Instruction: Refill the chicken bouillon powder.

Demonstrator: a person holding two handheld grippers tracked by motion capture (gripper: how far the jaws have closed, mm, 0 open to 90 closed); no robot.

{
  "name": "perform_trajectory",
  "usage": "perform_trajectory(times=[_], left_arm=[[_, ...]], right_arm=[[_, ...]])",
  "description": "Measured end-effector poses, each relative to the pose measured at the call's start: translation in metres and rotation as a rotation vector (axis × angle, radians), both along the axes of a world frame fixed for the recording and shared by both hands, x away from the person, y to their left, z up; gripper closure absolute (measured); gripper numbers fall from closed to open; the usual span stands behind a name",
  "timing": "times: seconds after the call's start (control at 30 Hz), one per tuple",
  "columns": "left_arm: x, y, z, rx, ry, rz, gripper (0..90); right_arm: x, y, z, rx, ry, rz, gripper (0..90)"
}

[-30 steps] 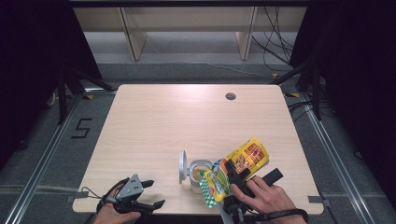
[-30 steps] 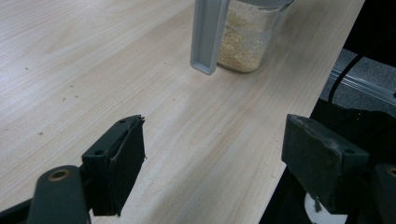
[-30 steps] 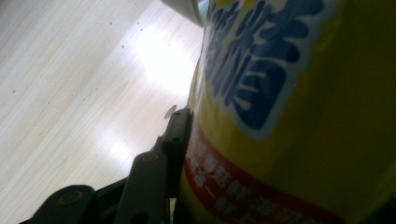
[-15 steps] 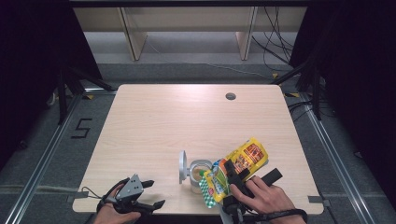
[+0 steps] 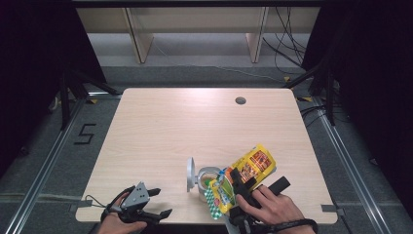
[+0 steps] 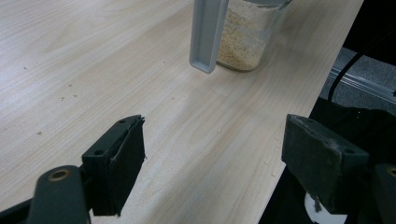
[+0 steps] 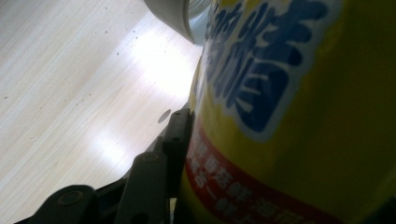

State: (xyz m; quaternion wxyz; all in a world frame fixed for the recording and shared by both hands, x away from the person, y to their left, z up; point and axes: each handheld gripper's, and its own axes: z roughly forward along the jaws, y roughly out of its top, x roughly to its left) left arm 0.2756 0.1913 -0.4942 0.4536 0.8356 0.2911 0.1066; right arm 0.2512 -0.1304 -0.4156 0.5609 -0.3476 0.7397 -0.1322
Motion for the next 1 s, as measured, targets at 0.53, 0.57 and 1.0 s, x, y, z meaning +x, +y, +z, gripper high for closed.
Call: perform_trajectory(times=[0.53, 0.57, 1.0], left_arm=[[0.000, 0.000, 0.001, -0.004, 0.015, -0.003, 20.8], [0.000, 0.000, 0.001, -0.003, 0.015, -0.003, 20.7], [0.000, 0.001, 0.002, 0.003, 0.013, 0.003, 20.8]], right_arm=[[0.004, -0.006, 0.007, -0.051, -0.014, 0.014, 64.3], [0.003, -0.007, 0.007, -0.034, -0.013, -0.008, 64.3], [0.004, -0.013, 0.005, 0.012, 0.001, -0.037, 64.3]])
